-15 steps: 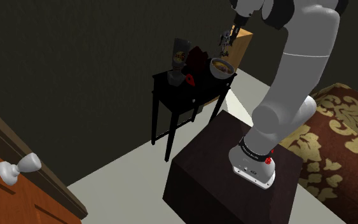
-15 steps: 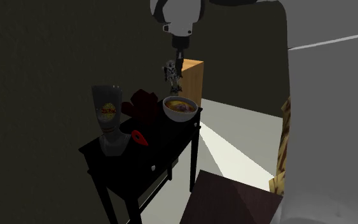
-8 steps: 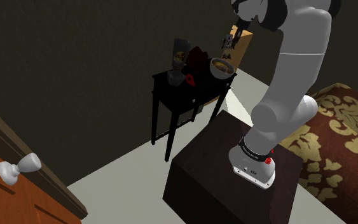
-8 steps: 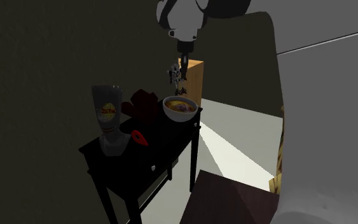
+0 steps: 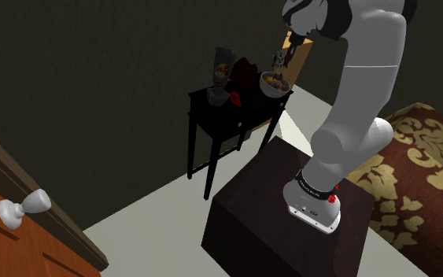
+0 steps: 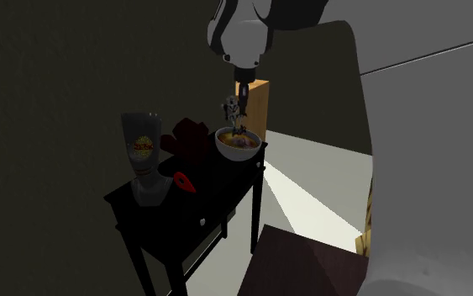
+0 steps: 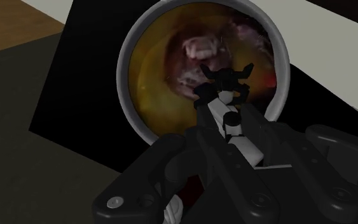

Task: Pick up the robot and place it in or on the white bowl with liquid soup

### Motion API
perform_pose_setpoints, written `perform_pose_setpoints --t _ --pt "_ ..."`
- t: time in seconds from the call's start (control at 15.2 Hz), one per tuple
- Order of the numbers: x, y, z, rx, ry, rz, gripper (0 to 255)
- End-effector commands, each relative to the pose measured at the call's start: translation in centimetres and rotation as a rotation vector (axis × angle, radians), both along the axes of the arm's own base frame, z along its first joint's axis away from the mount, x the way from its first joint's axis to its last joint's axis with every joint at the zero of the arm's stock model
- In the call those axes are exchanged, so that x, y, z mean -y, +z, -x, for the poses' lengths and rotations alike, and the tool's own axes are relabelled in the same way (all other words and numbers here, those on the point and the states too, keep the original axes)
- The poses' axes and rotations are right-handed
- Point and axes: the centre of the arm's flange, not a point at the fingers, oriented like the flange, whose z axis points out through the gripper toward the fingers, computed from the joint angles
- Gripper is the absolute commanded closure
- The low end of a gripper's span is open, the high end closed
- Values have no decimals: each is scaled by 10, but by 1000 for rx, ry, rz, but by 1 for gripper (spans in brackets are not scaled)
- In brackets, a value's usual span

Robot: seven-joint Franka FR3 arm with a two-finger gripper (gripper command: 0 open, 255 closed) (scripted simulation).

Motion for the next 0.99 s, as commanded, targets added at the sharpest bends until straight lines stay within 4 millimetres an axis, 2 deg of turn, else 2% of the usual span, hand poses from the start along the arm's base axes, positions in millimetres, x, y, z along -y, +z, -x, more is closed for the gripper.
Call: perform_pose_setpoints --t 0.0,0.2,0.73,0.79,0.92 --pt "0 -11 0 1 0 1 255" --pt "0 -27 0 1 0 1 255" --pt "0 -27 0 1 0 1 255" --pt "0 -27 0 1 0 1 0" --pt "0 -27 0 1 0 1 0"
